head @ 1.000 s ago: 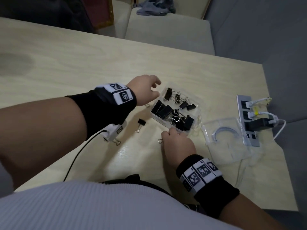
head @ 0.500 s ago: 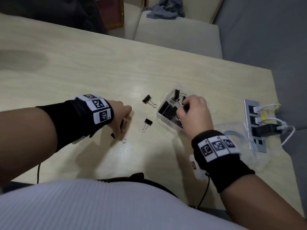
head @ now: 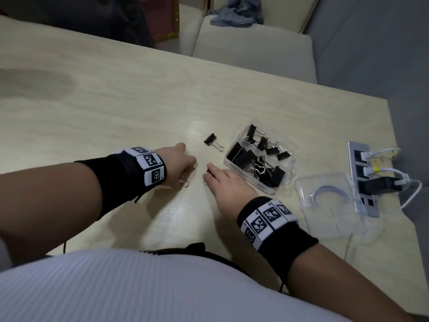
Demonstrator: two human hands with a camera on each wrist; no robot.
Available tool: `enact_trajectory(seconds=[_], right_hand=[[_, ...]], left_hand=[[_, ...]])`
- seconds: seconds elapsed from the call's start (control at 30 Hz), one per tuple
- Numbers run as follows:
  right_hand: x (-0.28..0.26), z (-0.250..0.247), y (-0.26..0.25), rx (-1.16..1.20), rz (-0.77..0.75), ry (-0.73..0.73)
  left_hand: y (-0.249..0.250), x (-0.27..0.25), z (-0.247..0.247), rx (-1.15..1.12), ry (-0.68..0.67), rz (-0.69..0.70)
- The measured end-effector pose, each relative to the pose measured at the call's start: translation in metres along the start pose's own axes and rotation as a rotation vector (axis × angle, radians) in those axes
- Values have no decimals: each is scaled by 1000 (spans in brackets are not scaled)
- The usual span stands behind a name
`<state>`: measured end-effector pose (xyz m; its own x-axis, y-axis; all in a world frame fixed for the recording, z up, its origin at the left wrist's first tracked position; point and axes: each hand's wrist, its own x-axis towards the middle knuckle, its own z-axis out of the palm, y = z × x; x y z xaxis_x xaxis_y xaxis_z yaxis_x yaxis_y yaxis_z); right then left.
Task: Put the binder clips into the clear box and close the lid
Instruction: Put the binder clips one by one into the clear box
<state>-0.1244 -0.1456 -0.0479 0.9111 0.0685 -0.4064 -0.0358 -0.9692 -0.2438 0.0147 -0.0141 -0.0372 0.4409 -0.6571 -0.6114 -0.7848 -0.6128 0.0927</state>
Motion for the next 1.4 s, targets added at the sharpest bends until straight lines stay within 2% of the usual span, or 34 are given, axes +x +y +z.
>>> enact_trajectory(seconds=[0.17, 0.33, 0.5, 0.6, 0.67, 0.77, 0.83, 0.97, 1.1, 1.23, 1.33, 1.4], right_hand=[[-10, 4, 5, -33, 89, 75], [-21, 6, 9, 27, 216, 59], [-25, 10, 14, 56, 191, 75], [-28, -2, 20, 143, 147, 190], [-30, -17, 26, 246, 179, 307], [-30, -43, 42, 446, 339, 570], [-27, -55, 59, 532, 467, 664], [-23, -47, 90, 414, 601, 468], [-27, -22, 96, 234, 613, 296], [-31, -13, 89, 209, 567, 284], [-34, -12, 86, 244, 548, 277], [-35, -12, 84, 259, 538, 271]], left_hand=[[1, 4, 2, -39, -17, -15], [5, 8, -2, -95, -26, -25], [10, 12, -16, -177, 46, -24], [16, 15, -33, -234, 173, -6], [23, 18, -47, -288, 255, 15], [36, 24, -67, -380, 339, 54], [46, 29, -78, -447, 384, 77], [65, 42, -96, -552, 460, 110], [79, 54, -100, -558, 377, 163], [77, 58, -90, -515, 361, 143], [61, 58, -82, -454, 409, 80], [46, 58, -76, -361, 392, 28]])
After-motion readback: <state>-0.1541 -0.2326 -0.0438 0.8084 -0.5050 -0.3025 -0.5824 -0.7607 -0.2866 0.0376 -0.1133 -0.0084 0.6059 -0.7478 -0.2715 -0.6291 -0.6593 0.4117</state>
